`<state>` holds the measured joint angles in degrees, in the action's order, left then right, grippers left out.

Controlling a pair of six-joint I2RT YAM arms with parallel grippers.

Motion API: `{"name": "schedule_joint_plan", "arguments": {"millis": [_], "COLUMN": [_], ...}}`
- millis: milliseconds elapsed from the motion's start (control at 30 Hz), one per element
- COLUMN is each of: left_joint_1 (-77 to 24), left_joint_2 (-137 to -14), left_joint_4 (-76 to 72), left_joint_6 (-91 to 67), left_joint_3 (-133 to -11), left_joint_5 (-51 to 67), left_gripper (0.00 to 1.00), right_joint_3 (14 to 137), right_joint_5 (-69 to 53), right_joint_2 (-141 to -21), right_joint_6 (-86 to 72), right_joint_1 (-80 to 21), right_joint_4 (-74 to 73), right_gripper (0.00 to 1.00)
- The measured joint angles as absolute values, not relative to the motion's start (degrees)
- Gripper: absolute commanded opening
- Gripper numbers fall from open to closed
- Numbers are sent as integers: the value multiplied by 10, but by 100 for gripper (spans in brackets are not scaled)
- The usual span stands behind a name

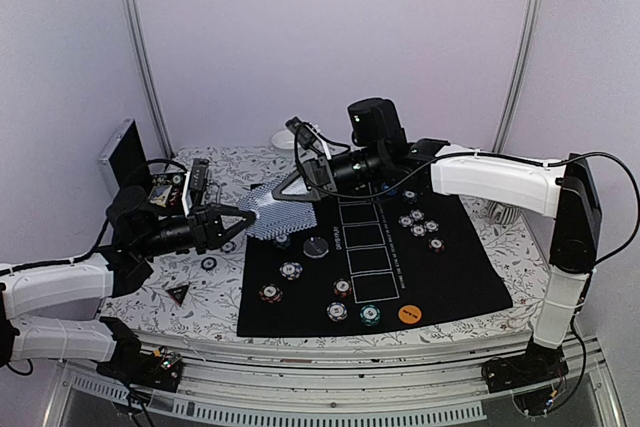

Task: Distribute texas hold em gaming equipment
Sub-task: Adjust the poker card.

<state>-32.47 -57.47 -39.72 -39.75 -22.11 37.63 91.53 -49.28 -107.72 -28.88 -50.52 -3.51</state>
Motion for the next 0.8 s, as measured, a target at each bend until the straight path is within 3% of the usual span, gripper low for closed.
{"name": "schedule_joint_plan", "arguments": {"millis": [133, 300, 533, 700, 800], "left_joint_1": [-326, -331, -347, -349, -351], "left_joint_2": [-577, -582, -592, -593, -593], "left_joint_4": [-390, -389, -399, -407, -425], "left_joint_6": [-390, -382, -379, -375, -376], "left_joint_3": [-222, -223, -223, -223, -222], "left_joint_5": [367, 361, 344, 334, 335], "left_gripper": [21, 28, 26, 36, 27], "right_joint_3": [915, 915, 915, 919, 924], "right_joint_5": [-498, -500, -513, -517, -527], "right_joint_2": [-1080, -1082, -1092, -1094, -1096], "right_joint_6": [-289, -289, -296, -299, -302], "right_joint_1": [-506, -505, -506, -508, -509], "right_joint_4": [-33, -31, -19, -13, -7], "right_gripper": [2, 2, 2, 2, 2]}}
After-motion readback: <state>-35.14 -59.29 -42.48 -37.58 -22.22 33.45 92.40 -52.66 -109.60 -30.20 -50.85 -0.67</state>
